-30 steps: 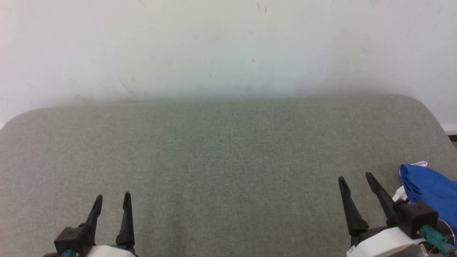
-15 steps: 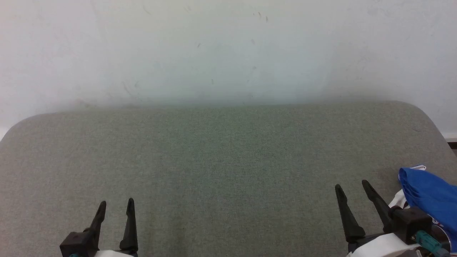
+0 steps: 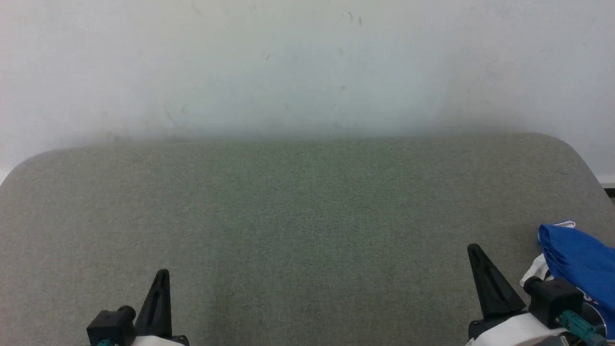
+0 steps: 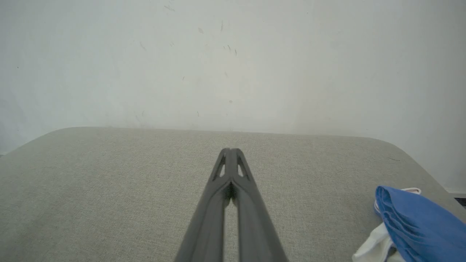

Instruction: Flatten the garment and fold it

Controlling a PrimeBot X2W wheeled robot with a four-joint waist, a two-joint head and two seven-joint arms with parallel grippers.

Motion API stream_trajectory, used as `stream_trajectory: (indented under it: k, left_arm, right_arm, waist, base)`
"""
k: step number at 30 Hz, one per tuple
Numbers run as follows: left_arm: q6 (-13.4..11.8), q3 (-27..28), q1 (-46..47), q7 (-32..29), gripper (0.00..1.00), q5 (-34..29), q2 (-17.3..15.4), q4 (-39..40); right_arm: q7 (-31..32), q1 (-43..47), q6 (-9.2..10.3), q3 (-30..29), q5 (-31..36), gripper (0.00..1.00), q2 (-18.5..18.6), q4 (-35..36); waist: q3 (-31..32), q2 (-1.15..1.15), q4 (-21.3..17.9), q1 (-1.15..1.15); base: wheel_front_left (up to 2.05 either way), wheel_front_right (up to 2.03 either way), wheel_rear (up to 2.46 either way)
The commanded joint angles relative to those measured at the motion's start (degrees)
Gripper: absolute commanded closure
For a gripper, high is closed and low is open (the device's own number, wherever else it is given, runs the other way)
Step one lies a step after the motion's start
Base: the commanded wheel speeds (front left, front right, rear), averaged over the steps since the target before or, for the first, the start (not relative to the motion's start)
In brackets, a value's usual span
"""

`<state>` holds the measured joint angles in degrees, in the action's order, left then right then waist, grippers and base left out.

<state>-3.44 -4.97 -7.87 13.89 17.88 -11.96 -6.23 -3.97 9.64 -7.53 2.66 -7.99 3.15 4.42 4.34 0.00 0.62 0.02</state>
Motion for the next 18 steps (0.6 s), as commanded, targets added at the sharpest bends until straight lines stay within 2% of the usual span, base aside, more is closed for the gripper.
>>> stream_trajectory:
  k: [1, 18]
  left_arm:
    - [0.3, 0.3, 0.6, -0.4, 1.0, -0.7, 0.4, 0.3]
    - [0.7, 1.0, 1.6, -2.3, 1.0, -3.3, 1.7, 1.2]
  right_arm:
    - [0.2, -0.6, 0.0, -0.1, 0.4, 1.0, 0.0, -0.3]
    - [0.8, -2.0, 0.01, -0.5, 1.5, 1.0, -0.1, -0.9]
  waist:
    - [-0.1, 0.0, 0.0, 0.0]
    - [-0.7, 0.0, -0.1, -0.01]
  base:
    - [0.0, 0.0, 0.0]
    - [0.0, 0.0, 0.0]
